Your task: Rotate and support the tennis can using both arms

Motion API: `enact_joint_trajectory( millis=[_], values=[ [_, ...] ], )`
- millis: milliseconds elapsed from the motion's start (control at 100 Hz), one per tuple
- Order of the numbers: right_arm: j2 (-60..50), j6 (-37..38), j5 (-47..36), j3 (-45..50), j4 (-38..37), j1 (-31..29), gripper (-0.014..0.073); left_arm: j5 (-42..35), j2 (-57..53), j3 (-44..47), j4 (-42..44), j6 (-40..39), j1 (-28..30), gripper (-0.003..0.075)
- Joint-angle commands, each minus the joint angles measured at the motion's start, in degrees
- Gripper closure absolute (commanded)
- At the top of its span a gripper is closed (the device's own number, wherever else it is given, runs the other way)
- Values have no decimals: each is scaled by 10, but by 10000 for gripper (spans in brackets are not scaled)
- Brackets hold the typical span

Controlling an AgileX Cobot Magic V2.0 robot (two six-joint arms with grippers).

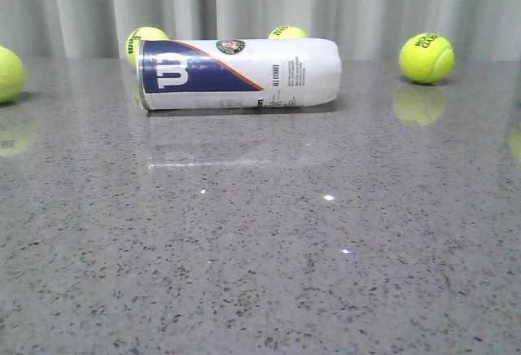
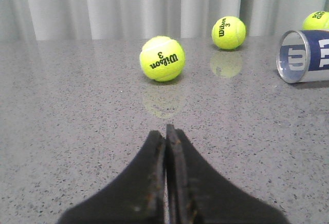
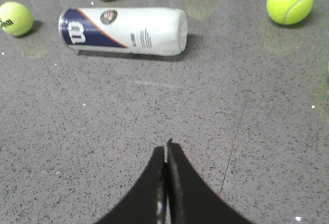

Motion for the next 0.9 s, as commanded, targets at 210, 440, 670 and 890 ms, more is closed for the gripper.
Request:
enact_joint_trajectory(
  millis=[210, 440, 670, 890],
  values=[
    [-91, -1, -53, 40, -19, -4, 659, -92, -23, 26, -2, -4, 1, 741],
    [-93, -1, -51, 42, -19, -4, 659, -66, -22, -29, 1, -4, 1, 741],
    [-93, -1, -51, 42, -19, -4, 659, 58, 51, -146, 1, -4, 1, 741],
    [-93, -1, -51, 42, -19, -4, 659, 184, 195, -263, -1, -4, 1, 741]
  ],
)
